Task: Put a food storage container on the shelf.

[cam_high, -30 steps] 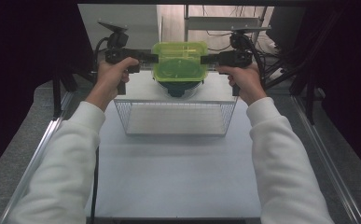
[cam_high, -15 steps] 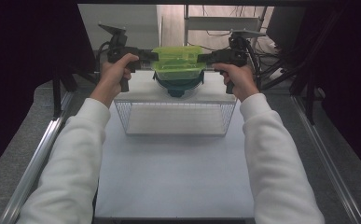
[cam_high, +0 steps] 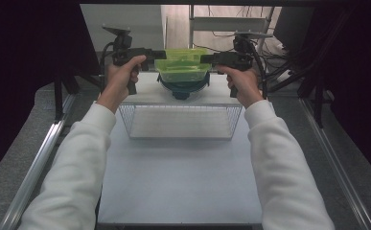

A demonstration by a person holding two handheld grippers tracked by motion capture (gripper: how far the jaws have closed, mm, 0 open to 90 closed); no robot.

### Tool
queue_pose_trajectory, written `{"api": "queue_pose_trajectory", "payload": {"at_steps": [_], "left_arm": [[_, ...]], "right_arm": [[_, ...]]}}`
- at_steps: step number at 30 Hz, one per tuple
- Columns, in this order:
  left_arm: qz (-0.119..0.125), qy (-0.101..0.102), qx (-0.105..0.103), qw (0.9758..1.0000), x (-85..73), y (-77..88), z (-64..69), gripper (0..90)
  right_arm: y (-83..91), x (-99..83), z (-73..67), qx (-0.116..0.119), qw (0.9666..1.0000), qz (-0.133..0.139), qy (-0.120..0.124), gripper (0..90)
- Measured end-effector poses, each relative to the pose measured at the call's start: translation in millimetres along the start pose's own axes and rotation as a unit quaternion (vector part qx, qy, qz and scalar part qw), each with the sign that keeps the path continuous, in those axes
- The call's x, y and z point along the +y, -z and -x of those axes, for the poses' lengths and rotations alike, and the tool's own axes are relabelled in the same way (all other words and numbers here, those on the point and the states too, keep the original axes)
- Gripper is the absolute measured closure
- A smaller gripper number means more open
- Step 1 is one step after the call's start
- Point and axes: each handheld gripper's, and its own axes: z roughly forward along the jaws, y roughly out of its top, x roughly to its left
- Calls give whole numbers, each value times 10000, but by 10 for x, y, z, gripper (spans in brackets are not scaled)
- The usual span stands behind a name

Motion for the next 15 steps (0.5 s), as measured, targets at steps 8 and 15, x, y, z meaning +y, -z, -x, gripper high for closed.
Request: {"api": "queue_pose_trajectory", "payload": {"at_steps": [8,15], "left_arm": [[252,-498,158,9983,-48,155,104,267],[268,-874,249,9955,-100,367,229,241]], "right_arm": [[157,-8,-115,-78,9965,317,764,268],[317,-113,-137,-54,9945,355,979,248]]}}
